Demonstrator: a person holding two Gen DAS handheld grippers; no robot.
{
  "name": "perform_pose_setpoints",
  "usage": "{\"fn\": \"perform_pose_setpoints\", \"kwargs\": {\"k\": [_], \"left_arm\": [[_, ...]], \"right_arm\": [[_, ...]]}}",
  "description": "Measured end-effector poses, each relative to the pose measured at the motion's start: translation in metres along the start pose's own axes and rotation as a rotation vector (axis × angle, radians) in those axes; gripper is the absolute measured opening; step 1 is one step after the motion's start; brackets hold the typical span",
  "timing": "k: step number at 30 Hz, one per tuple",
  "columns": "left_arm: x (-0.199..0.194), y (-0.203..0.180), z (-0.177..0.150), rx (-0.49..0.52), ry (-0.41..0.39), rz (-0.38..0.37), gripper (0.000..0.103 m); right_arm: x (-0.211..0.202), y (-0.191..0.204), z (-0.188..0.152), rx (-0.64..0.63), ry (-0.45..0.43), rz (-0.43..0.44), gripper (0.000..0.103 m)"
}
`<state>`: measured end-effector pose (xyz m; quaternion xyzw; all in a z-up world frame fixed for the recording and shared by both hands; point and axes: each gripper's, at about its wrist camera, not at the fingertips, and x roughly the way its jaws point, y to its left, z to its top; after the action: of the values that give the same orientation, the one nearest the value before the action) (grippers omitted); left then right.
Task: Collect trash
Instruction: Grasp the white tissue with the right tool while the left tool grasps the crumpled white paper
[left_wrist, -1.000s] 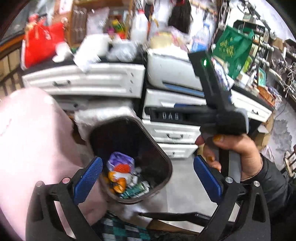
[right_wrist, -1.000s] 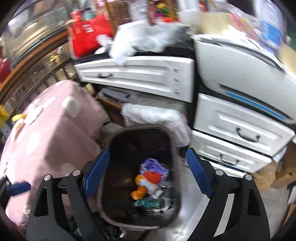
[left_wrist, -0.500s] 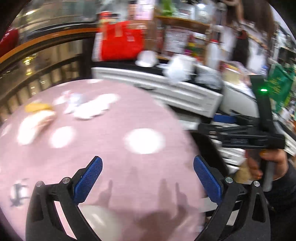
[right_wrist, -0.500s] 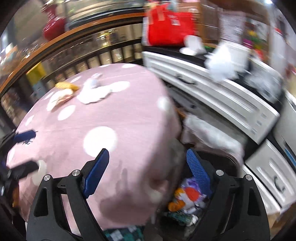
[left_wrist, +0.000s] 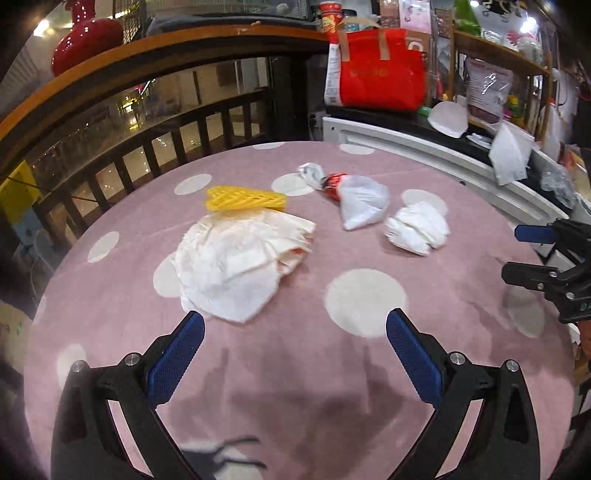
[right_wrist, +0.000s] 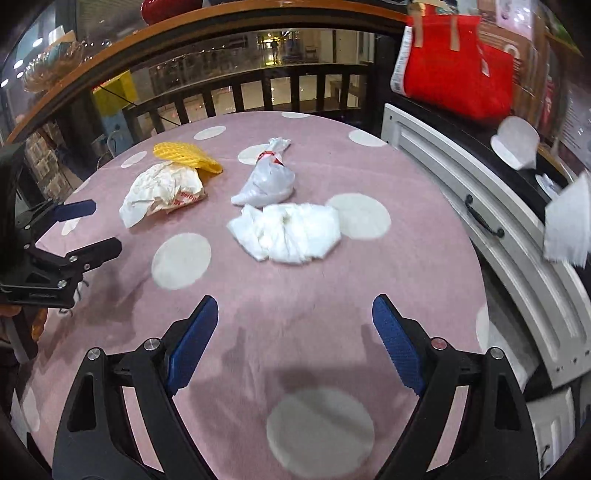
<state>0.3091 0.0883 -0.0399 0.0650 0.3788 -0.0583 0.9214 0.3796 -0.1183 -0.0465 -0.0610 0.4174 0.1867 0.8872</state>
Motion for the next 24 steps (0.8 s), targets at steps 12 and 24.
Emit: {"fn": "perform_pose_setpoints", "kwargs": {"k": [12, 24], "left_arm": [[0.057, 0.036, 0.021, -0.052, 0.088, -0.011, 0.080], [0.051, 0.048, 0.017, -0.164, 0.094, -0.055, 0.022]], "right_arm": [[0.071, 0.029, 0.045, -0.111, 0.070, -0.061, 0.073], [0.061, 0.036, 0.037, -0.119, 0.060, -0.037, 0.016]]}}
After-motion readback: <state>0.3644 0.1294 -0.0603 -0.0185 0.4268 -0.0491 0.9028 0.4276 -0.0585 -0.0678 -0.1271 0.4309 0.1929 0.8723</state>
